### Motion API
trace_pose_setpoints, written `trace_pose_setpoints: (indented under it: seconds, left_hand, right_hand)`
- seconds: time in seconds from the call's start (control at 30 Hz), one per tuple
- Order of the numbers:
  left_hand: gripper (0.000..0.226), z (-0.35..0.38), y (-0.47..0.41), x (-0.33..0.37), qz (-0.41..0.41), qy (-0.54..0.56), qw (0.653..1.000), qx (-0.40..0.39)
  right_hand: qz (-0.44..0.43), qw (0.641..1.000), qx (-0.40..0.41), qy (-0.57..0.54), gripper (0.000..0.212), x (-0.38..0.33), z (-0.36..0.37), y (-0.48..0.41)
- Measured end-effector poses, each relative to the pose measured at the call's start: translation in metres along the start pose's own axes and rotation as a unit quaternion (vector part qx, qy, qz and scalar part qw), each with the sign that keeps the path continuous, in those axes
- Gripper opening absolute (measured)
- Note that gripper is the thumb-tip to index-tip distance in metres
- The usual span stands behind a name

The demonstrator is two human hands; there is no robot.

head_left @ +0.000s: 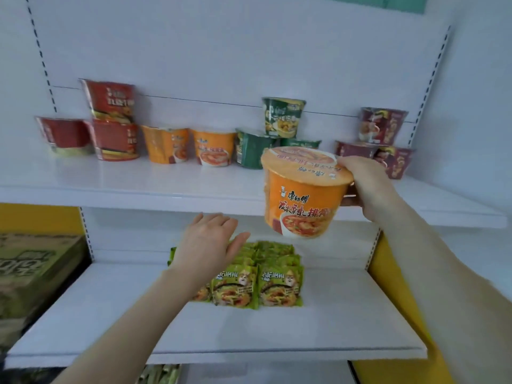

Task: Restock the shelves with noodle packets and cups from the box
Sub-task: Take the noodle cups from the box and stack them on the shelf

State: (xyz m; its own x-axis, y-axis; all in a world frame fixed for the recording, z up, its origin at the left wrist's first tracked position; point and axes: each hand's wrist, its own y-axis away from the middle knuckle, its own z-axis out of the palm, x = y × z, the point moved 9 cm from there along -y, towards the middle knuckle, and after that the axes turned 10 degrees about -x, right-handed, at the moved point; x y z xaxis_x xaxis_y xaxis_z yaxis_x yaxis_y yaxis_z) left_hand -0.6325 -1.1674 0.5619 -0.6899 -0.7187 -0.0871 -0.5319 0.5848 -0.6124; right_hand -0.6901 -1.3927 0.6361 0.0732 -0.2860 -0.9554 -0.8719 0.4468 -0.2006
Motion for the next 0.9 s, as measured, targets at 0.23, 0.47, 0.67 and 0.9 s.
trace_pose_setpoints:
  seconds: [0.23,0.47,0.67,0.9]
  left_hand:
    - [0.047,-0.018,-0.017,-0.104,-0.021,-0.029,0.999,0.028]
    - [0.051,-0.001,-0.046,-0.188,-0.026,-0.034,0.999,0.007]
    - [0.071,0.018,-0.076,-0.23,-0.024,0.004,0.999,-0.036]
    - [0.052,0.069,-0.1,-0.259,-0.066,0.018,0.974,-0.217]
  right_hand:
    - [-0.021,0.999,-0.044,-0.005,0.019,-0.04,0.095,-0.058]
    - [-0.033,0.999,-0.033,-0.016,0.019,-0.07,0.166,-0.107]
    - [-0.032,0.999,-0.021,-0.013,0.017,-0.085,0.205,-0.149]
    - [-0.028,0.999,-0.002,-0.018,0.017,-0.098,0.235,-0.199]
